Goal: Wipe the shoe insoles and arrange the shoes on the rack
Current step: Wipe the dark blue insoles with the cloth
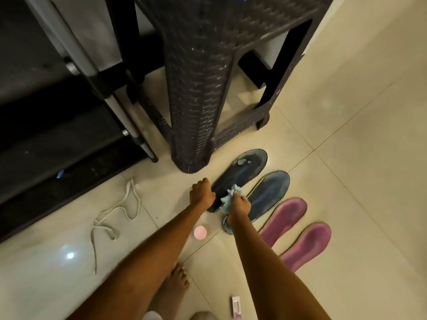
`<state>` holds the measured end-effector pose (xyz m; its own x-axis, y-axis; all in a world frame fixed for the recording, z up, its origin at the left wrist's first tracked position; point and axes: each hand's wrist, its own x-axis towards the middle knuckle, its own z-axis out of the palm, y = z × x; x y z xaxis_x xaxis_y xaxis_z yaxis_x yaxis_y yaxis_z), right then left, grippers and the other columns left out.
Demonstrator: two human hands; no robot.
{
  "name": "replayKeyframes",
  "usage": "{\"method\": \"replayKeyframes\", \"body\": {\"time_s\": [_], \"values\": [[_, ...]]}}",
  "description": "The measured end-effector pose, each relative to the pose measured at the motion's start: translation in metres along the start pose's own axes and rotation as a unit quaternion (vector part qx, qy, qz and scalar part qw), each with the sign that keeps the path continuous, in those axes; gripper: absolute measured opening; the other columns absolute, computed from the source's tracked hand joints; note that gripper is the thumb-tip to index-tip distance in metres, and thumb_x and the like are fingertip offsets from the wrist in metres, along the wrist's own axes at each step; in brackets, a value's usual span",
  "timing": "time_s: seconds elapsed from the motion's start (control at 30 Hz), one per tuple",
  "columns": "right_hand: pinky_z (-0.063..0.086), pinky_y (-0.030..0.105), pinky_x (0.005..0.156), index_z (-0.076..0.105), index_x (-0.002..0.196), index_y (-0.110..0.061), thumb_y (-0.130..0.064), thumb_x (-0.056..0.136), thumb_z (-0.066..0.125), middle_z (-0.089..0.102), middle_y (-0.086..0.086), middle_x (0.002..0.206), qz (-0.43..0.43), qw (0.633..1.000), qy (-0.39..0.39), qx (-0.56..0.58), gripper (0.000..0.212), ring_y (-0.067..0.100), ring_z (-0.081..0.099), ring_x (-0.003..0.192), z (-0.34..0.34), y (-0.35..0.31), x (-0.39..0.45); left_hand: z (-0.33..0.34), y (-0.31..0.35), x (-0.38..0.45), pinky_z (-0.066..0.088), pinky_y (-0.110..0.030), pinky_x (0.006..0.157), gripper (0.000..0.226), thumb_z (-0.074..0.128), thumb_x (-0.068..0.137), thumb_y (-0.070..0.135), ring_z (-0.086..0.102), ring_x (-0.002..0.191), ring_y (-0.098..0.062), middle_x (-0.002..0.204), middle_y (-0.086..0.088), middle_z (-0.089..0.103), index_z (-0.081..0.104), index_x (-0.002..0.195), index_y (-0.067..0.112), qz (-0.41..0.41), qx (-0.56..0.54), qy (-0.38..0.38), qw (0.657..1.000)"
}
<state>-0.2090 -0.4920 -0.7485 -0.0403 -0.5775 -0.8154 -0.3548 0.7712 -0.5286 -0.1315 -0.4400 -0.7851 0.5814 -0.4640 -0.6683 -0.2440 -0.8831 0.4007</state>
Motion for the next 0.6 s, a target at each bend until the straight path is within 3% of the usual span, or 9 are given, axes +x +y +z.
{"method": "replayKeyframes", "body": {"time_s": [0.1,0.17,0.27,0.37,0.5,0.6], "values": [[0.047,0.042,0.092,0.055,0.119,0.004,-0.014,0.096,0.052,0.057,0.023,0.122,0.026,0.999,0.016,0.023,0.030,0.038,0.055,0.113,-0.001,0.008,0.003,0.008,-0.003,0.011,0.041,-0.036,0.100,0.044,0.063,0.089,0.017,0.050,0.123,-0.030,0.133,-0.014,0.054,0.046,0.128,0.005,-0.027,-0.094,-0.031,0.995],[0.048,0.044,0.091,0.057,0.116,0.003,-0.014,0.095,0.052,0.059,0.021,0.116,0.020,0.999,0.019,0.018,0.027,0.035,0.058,0.103,-0.005,0.008,0.003,0.006,-0.001,0.012,0.041,-0.030,0.098,0.042,0.064,0.088,0.013,0.053,0.120,-0.027,0.130,-0.011,0.057,0.052,0.127,0.004,-0.028,-0.149,-0.052,0.987],[0.051,0.036,0.070,0.058,0.112,-0.002,-0.014,0.095,0.051,0.061,0.014,0.097,-0.023,0.999,-0.005,0.024,0.022,0.021,0.056,0.076,-0.019,-0.004,-0.011,-0.015,0.007,-0.004,0.047,-0.027,0.081,0.037,0.062,0.088,0.005,0.057,0.106,-0.025,0.124,-0.015,0.060,0.055,0.124,0.001,-0.008,-0.225,-0.083,0.971],[0.046,0.028,0.061,0.059,0.109,-0.006,-0.017,0.095,0.052,0.059,0.009,0.088,-0.066,0.997,-0.031,0.010,0.019,0.016,0.054,0.071,-0.036,-0.025,-0.033,-0.048,0.020,-0.036,0.041,-0.022,0.058,0.033,0.058,0.090,0.001,0.051,0.090,-0.021,0.105,-0.015,0.057,0.053,0.123,0.000,0.007,-0.282,-0.127,0.951],[0.049,0.025,0.059,0.058,0.113,-0.001,-0.017,0.094,0.054,0.062,0.014,0.096,-0.096,0.991,-0.089,0.011,0.025,0.018,0.058,0.073,-0.058,-0.061,-0.080,-0.100,0.040,-0.088,0.038,-0.022,0.055,0.030,0.054,0.092,0.000,0.050,0.073,-0.014,0.090,-0.008,0.054,0.052,0.121,0.007,0.030,-0.323,-0.147,0.935],[0.050,0.020,0.055,0.059,0.110,-0.002,-0.015,0.095,0.052,0.063,0.005,0.085,-0.147,0.985,-0.086,0.037,0.021,0.015,0.059,0.070,-0.071,-0.094,-0.135,-0.146,0.056,-0.141,0.044,-0.024,0.060,0.033,0.054,0.094,0.003,0.053,0.082,-0.018,0.097,-0.009,0.054,0.048,0.125,0.008,0.066,-0.334,-0.166,0.925]]}}
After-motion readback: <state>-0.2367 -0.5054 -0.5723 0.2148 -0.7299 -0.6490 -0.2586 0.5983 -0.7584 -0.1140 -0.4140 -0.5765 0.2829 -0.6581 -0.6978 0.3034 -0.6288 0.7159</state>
